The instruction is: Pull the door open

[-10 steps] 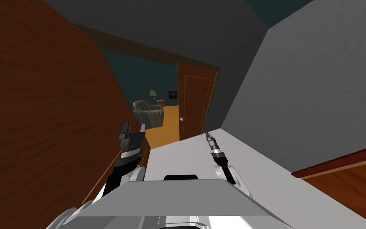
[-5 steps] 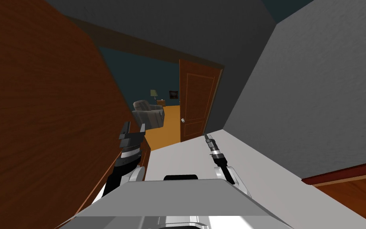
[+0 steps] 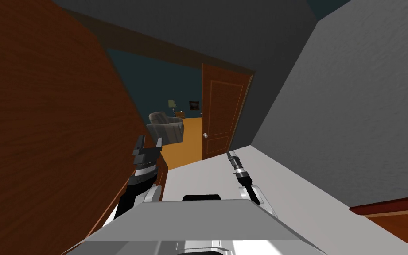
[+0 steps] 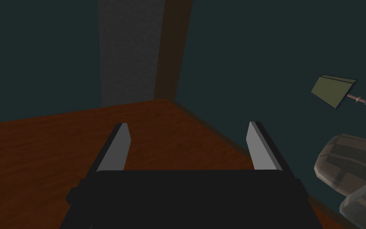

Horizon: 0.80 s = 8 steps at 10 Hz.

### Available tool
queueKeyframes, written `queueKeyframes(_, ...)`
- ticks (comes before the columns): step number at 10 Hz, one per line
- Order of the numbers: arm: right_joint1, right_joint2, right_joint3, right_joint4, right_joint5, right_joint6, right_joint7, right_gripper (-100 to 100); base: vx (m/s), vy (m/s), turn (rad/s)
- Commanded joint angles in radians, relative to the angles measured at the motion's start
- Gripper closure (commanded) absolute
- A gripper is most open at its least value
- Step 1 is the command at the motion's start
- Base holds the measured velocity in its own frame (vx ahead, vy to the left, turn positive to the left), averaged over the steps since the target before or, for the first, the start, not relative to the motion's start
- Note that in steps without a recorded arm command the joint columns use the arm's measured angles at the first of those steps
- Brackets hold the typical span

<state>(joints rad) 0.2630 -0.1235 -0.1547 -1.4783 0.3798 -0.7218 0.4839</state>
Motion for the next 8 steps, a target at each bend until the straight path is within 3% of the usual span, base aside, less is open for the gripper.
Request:
queueKeyframes(1,-0.01,-0.005,-0.007,0.034,0.012,-0.013,0.026,-100,0.105,0.038,0.022)
queueKeyframes(8,-0.056,-0.014,-0.032,0.184,0.065,-0.067,0.14,-100,0.106,0.044,0.019)
